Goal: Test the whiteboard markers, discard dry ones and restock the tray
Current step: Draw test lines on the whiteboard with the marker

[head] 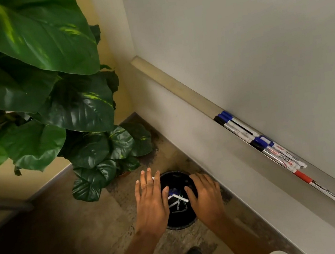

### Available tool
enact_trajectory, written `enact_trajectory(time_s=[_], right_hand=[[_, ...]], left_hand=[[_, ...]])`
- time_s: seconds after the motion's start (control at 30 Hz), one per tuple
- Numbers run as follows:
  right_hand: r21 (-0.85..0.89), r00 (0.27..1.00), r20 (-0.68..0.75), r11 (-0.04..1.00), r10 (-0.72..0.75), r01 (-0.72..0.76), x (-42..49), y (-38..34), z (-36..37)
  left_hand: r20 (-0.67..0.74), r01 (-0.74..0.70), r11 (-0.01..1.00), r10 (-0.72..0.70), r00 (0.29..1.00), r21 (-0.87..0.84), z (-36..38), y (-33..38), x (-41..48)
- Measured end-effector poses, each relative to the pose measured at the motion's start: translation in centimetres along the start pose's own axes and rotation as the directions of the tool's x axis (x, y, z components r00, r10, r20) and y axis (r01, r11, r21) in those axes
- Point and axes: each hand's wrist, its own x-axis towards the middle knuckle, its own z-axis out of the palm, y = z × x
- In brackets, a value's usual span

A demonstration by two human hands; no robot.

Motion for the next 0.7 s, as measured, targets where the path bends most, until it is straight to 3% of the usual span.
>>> enact_trajectory(time_s=[0.7], right_hand=[[0.083, 0.944, -0.329, 0.995, -0.026, 0.056, -5.4, 1.9, -13.3]], left_hand=[[-0.009, -0.147, 0.988, 0.146, 0.989, -0.054, -5.6, 13.1, -1.1]])
